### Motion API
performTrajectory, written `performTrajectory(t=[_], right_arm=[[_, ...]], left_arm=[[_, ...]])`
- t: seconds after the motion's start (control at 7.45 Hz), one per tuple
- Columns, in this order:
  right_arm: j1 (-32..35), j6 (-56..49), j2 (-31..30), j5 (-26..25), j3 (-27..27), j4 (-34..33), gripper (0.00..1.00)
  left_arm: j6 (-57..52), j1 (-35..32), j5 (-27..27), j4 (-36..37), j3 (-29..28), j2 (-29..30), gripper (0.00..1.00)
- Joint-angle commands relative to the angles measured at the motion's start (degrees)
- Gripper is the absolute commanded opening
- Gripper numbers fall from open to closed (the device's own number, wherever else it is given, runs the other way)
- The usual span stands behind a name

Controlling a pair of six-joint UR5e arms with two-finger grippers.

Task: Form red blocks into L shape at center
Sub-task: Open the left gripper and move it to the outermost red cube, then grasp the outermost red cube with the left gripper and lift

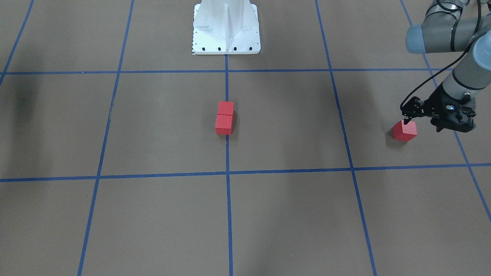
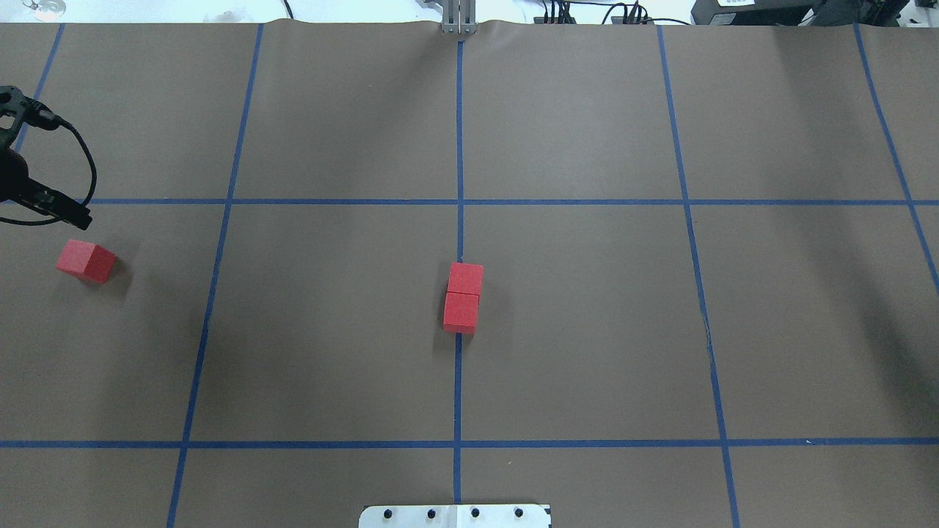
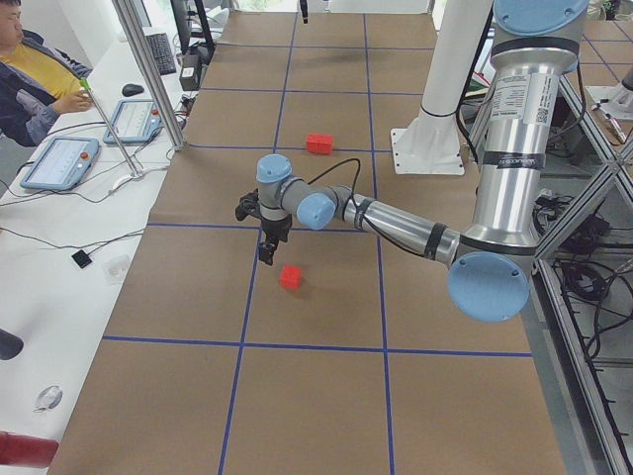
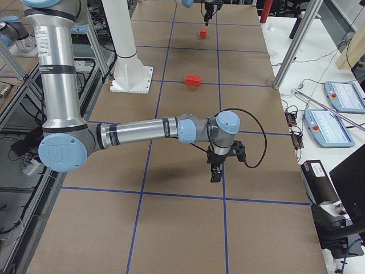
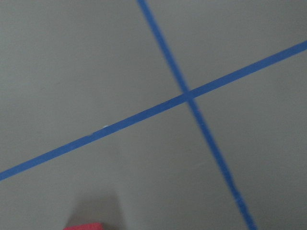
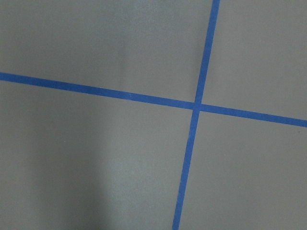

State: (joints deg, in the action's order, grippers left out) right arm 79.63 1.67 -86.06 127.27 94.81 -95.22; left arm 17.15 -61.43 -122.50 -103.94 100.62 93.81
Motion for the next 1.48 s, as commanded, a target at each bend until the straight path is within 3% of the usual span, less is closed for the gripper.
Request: performTrajectory(t=[0.0, 0.13, 0.54, 0.94, 1.07, 1.34], right_arm=[[0.00, 0.00, -0.51, 0.00, -1.45, 4.39, 1.00], [0.00, 0.00, -0.51, 0.00, -3.29, 7.47, 1.00], [0.09, -0.09, -0.51, 0.17, -4.02, 8.47, 1.00], [0.09, -0.09, -0.51, 0.18, -3.93, 8.47, 1.00], [0.00, -0.09, -0.51, 0.18, -3.93, 8.47, 1.00], [0.09, -0.09, -0.51, 0.18, -3.84, 8.56, 1.00]], left_arm=[[7.99, 0.08, -2.39, -6.01, -1.91, -2.75, 1.00], [11.73, 0.17, -2.40, -8.10, -3.57, -2.67, 0.99], [19.65, 2.43, -2.31, -19.96, -10.78, -2.32, 0.99], [19.15, 3.86, -2.31, -20.34, -11.06, -2.14, 0.99], [18.89, 3.86, -2.13, -20.25, -10.97, -2.49, 0.93], [18.62, 4.12, -1.78, -20.52, -11.15, -2.75, 0.61]])
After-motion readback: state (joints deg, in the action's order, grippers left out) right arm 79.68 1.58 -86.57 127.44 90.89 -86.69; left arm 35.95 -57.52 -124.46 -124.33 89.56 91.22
